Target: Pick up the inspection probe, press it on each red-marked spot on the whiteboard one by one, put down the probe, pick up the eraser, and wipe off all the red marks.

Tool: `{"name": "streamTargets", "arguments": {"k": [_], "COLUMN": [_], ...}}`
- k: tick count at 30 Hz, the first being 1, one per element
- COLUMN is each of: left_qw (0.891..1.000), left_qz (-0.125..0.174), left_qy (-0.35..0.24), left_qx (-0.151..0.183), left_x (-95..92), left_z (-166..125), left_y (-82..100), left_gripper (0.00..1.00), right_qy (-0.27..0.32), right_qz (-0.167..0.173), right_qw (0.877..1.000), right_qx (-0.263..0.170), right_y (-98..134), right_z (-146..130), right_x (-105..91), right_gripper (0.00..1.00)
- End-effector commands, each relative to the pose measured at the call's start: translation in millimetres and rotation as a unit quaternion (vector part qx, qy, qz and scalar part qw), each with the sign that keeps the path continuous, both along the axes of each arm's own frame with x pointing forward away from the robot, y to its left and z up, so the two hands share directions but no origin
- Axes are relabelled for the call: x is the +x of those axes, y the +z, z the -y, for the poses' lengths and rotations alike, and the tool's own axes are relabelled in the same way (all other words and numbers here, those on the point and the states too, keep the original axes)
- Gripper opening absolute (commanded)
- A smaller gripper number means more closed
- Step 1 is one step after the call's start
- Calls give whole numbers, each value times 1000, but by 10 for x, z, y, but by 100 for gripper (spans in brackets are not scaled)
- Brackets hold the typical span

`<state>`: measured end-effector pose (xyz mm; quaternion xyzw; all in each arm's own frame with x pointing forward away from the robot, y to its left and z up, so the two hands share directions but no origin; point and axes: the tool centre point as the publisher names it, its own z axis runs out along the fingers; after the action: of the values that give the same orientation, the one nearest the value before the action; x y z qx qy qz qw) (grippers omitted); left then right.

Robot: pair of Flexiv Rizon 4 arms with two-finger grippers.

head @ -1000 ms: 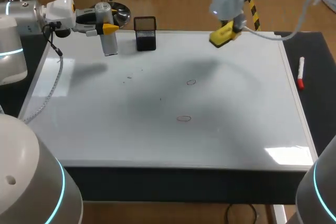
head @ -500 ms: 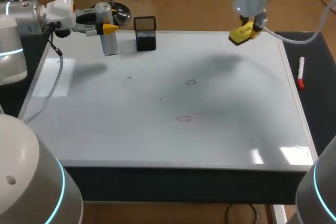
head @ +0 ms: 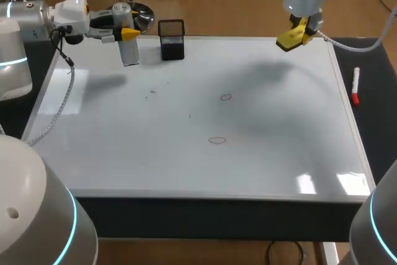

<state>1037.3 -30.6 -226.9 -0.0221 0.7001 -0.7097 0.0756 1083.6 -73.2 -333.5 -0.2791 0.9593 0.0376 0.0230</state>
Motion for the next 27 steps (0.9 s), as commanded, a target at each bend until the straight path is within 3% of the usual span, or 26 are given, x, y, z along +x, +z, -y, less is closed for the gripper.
{"name": "streamTargets", "arguments": {"k": [1,12,15,22,27], "left_qw": [1000,1000,999,996,991], "left_qz": [1,6,23,18,18], "left_qy": [2,-4,-27,-85,-130], "left_qx": [1,0,-6,2,-14], "left_x": [-12,-47,-175,-420,-593], "left_z": [6,50,223,792,1198], "left_y": [14,52,150,290,325], "left_gripper": [0,0,0,0,0], "right_qy": [1,1,1,1,1], "right_qz": [0,0,0,0,0], "right_qw": [1000,1000,1000,1000,1000], "right_qx": [-2,-2,-2,-2,-2], "right_y": [10,10,10,10,10], "right_z": [8,8,8,8,8], "right_x": [-1,-1,-1,-1,-1], "right_gripper": [0,0,0,0,0]}}
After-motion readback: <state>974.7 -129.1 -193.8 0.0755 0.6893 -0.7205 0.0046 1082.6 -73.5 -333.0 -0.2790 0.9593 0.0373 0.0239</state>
